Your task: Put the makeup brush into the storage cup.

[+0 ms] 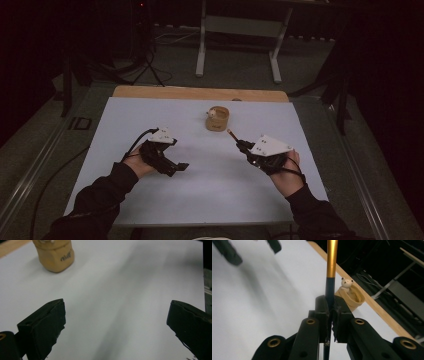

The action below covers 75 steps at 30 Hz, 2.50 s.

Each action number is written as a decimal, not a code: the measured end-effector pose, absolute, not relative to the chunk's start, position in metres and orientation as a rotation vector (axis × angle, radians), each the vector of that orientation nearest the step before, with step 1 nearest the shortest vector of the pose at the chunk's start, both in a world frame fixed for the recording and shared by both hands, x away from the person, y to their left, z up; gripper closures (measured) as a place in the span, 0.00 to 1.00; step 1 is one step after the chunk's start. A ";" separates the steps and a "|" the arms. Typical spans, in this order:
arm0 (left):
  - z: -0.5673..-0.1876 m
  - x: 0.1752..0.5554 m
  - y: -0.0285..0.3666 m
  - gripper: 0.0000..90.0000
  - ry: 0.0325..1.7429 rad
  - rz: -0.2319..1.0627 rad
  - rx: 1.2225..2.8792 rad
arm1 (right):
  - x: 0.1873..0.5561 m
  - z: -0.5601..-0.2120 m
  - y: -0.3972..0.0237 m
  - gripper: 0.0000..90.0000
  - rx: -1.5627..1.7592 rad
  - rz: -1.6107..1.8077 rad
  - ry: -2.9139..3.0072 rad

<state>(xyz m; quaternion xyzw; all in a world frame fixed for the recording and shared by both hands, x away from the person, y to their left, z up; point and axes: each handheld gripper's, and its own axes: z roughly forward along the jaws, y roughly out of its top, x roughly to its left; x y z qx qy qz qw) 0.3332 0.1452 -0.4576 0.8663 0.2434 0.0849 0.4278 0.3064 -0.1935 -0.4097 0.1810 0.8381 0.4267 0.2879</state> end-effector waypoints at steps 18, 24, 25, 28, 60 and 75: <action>-0.475 0.306 0.175 0.03 0.675 0.244 2.054 | 0.327 -0.394 -0.206 0.93 0.729 1.426 2.072; -0.481 0.297 0.183 0.03 0.705 0.256 2.006 | 0.332 -0.392 -0.211 0.93 0.807 1.452 2.019; -0.481 0.297 0.184 0.03 0.711 0.258 1.999 | 0.332 -0.391 -0.212 0.93 0.815 1.457 2.011; -0.482 0.294 0.185 0.03 0.724 0.260 1.977 | 0.333 -0.392 -0.213 0.93 0.832 1.457 1.993; -0.507 0.280 0.200 0.03 0.844 0.267 1.860 | 0.344 -0.386 -0.207 0.93 0.829 1.499 1.951; -0.509 0.279 0.201 0.03 0.847 0.256 1.852 | 0.373 -0.353 -0.190 0.93 0.807 1.544 1.878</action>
